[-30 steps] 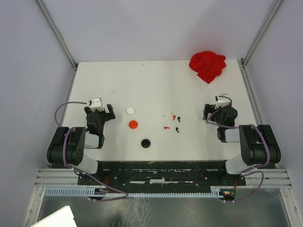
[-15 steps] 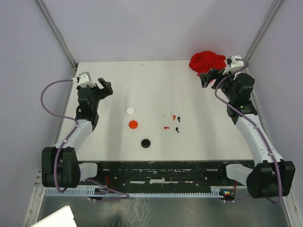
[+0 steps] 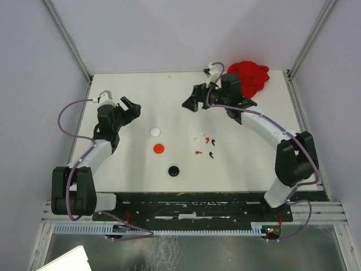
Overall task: Insert the wireless bluetooth earbuds into the charging case
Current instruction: Pick up the charging case at the center of the board.
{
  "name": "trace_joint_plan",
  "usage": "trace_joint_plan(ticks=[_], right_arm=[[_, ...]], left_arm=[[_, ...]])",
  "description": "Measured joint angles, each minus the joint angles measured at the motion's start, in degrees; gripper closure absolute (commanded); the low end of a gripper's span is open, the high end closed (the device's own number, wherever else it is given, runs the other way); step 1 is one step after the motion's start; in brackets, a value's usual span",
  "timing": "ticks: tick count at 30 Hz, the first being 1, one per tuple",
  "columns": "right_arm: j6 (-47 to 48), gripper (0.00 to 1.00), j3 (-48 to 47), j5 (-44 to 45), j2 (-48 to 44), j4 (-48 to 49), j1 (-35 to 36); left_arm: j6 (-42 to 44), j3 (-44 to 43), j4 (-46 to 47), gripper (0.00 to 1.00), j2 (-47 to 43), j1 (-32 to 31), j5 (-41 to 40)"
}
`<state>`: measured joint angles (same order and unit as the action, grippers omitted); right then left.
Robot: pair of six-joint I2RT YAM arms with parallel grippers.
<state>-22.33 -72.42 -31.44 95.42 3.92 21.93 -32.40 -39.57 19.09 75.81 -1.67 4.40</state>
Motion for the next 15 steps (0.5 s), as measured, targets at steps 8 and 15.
trace_joint_plan(ticks=[8,15], right_arm=[[13.5,0.01,-12.8,11.7,8.5,-9.4,13.9],[22.6,0.03,-16.9,21.7,21.5,-14.4,21.0]], left_arm=[[-0.1,0.0,-5.4,0.01,-3.0,0.0,-1.8],[1.9,-0.3,-11.1,0.01,-6.3,0.0,-2.2]])
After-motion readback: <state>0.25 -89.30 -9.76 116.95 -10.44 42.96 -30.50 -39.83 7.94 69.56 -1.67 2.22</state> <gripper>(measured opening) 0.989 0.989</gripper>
